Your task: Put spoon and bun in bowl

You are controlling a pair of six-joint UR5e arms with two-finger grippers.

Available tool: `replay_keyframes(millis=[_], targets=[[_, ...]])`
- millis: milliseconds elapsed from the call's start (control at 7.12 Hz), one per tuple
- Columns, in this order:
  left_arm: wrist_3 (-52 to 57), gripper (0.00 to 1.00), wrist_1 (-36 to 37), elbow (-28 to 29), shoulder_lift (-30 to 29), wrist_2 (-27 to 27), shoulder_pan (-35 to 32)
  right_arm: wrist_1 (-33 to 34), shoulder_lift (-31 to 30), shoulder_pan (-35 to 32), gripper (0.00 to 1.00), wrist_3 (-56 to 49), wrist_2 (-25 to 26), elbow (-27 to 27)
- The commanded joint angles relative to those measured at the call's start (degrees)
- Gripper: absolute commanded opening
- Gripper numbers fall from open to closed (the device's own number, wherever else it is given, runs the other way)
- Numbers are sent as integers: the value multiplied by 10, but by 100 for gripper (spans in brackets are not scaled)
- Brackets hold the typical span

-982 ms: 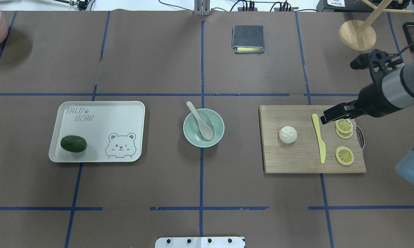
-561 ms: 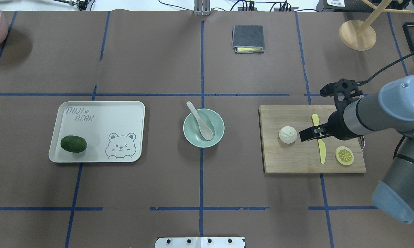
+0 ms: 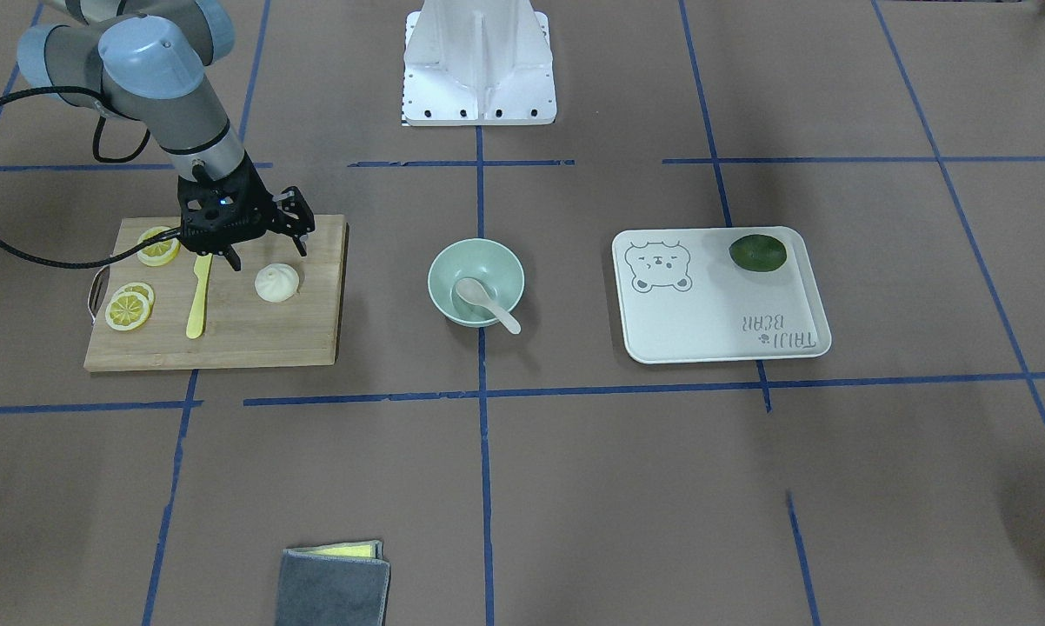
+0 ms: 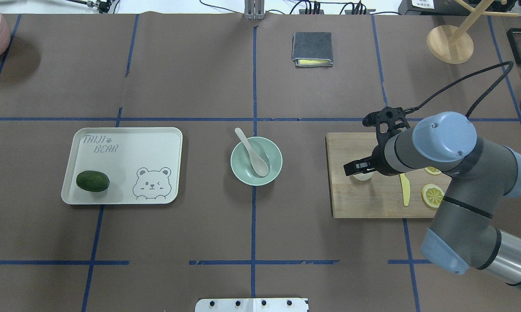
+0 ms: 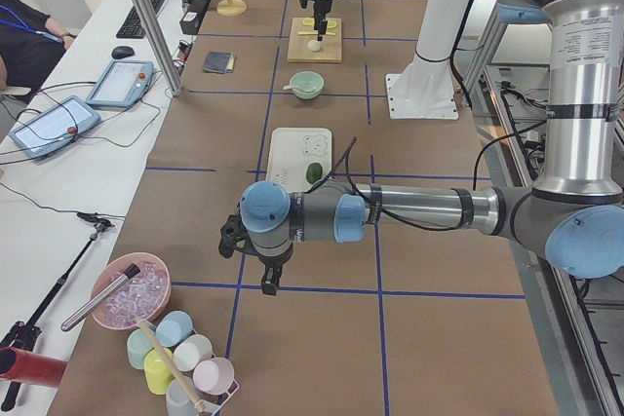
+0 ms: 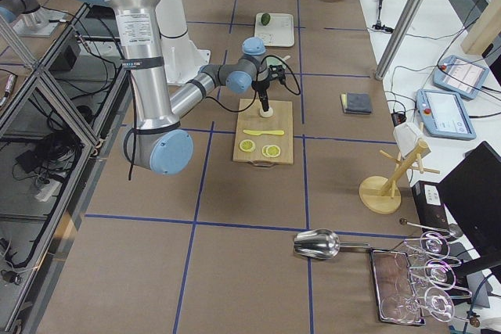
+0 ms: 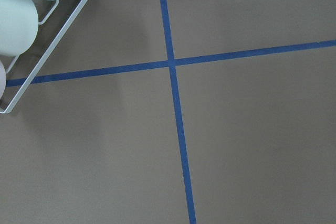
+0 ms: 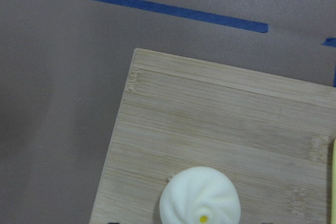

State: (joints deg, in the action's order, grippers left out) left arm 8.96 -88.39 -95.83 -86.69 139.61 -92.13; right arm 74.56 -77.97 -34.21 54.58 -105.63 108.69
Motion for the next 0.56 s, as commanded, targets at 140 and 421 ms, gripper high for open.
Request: replay_keyframes(millis=[140, 421], targets=[[0, 100, 0, -2, 0, 1, 0, 0, 9, 2, 58, -4, 2, -23], [0, 100, 0, -2, 0, 1, 0, 0, 8, 0, 0, -5, 2, -23]])
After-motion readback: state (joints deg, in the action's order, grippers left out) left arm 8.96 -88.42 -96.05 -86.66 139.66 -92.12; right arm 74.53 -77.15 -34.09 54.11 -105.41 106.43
